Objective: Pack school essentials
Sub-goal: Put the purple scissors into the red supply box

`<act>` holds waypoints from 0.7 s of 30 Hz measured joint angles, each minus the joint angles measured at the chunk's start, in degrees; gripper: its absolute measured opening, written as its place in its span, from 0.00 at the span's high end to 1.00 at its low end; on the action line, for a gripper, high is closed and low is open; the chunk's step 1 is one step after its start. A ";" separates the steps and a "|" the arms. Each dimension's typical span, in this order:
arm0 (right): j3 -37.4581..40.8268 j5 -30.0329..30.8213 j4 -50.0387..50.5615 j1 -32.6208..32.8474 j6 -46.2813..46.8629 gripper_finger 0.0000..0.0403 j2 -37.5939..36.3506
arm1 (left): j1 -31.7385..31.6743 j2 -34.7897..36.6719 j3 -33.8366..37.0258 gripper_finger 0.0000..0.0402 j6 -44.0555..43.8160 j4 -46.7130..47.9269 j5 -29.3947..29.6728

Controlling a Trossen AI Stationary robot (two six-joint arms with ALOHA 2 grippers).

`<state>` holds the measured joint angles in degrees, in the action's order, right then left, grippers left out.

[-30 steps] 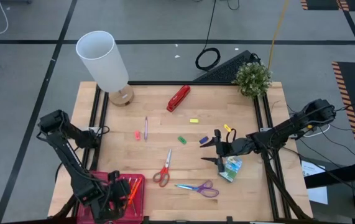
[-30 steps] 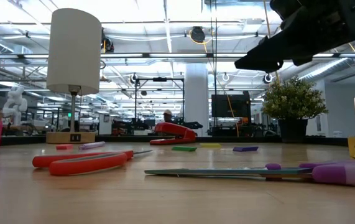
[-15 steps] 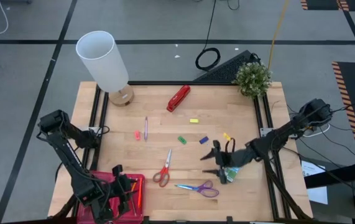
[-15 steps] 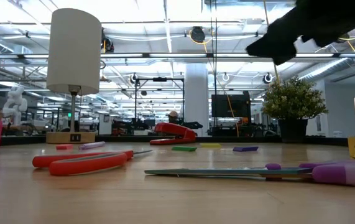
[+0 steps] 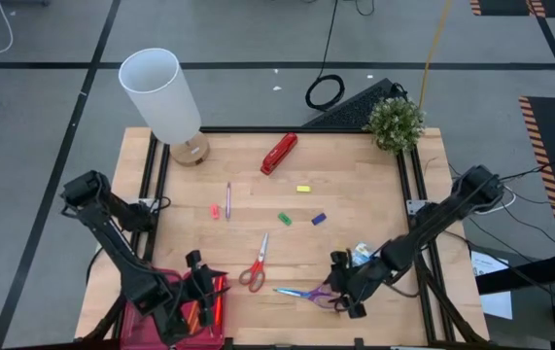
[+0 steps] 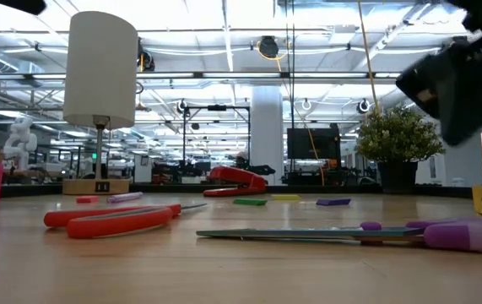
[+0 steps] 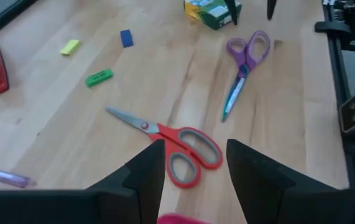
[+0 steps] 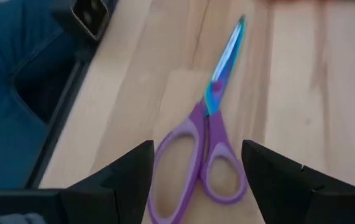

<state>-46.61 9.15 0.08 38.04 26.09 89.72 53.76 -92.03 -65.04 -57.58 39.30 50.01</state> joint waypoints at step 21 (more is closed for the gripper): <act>-0.04 -3.06 -2.59 -0.42 2.19 0.62 9.54 | -2.55 -0.63 0.00 0.56 6.38 -4.68 0.86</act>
<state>-46.65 6.09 -2.50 37.63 28.27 99.27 51.21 -92.66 -65.04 -51.20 34.62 50.87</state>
